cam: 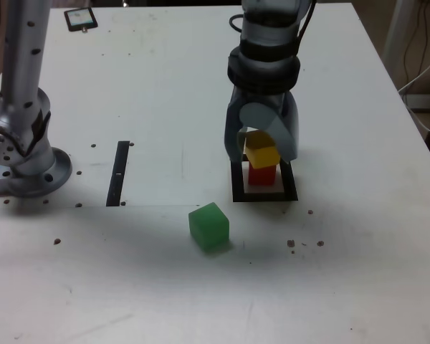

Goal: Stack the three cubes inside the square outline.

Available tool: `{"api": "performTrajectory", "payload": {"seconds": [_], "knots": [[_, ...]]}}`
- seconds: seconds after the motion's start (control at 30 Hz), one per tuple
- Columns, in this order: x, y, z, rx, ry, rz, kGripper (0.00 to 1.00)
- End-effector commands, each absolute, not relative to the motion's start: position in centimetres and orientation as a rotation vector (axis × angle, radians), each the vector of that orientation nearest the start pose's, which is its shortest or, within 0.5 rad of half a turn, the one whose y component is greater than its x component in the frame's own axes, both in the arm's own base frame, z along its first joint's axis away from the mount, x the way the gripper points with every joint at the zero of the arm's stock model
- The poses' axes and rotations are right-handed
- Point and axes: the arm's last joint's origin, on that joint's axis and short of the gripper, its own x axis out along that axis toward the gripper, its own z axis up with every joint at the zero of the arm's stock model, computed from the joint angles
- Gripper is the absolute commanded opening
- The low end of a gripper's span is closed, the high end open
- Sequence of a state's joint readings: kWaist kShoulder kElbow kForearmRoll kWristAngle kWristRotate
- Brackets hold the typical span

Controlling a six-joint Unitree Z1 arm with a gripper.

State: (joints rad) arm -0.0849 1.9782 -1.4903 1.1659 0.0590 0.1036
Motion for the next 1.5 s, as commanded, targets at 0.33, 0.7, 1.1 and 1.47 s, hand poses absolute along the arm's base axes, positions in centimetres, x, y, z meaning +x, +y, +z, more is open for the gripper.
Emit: {"api": "performTrajectory", "payload": {"seconds": [0.33, 0.7, 1.1, 1.47], "knots": [[32.7, -3.3, 28.7, 0.217, 1.592, -0.117, 1.00], [27.7, -8.8, 30.3, 0.325, 1.642, -0.302, 1.00], [26.3, -13.2, 25.7, 0.427, 1.643, -0.250, 0.99], [26.8, -13.9, 22.1, 0.417, 1.682, -0.254, 0.98]]}}
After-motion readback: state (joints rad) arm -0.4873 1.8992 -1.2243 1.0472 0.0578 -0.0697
